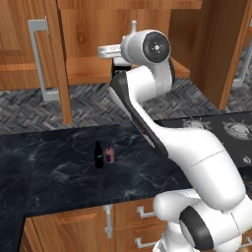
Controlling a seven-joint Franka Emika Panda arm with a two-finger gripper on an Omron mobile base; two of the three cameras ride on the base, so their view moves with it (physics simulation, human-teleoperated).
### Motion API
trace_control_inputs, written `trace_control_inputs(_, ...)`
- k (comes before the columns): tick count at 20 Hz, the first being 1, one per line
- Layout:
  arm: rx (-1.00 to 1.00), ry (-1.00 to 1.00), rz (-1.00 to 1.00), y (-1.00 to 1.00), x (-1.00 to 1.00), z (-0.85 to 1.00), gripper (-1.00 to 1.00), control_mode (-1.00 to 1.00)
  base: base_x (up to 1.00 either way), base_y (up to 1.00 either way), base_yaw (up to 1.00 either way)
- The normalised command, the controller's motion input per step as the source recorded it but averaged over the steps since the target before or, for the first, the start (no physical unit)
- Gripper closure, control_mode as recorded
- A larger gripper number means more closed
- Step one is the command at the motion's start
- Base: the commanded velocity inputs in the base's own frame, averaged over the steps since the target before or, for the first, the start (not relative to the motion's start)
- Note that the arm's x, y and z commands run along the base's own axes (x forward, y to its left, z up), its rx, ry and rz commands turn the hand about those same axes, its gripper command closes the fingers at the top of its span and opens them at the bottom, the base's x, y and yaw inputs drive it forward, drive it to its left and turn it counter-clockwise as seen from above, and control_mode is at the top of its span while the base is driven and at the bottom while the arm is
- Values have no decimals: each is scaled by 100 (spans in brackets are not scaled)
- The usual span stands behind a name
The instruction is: Sort all alcoholic drinks to one cabinet, and non-alcoholic drinks to the other.
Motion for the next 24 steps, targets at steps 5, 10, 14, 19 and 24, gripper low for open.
trace_control_inputs(5, 0, 0, 0, 7, 30, 10, 100, -100, 0, 0, 0)
trace_control_inputs(10, 0, -1, 0, 6, 30, 11, 100, -100, 0, 0, 0)
trace_control_inputs(14, 0, 0, 0, 9, 33, 1, 100, -100, 0, 0, 0)
trace_control_inputs(19, 0, 0, 0, 12, 37, 0, 100, -100, 0, 0, 0)
trace_control_inputs(24, 0, 0, 0, 13, 35, 0, 100, -100, 0, 0, 0)
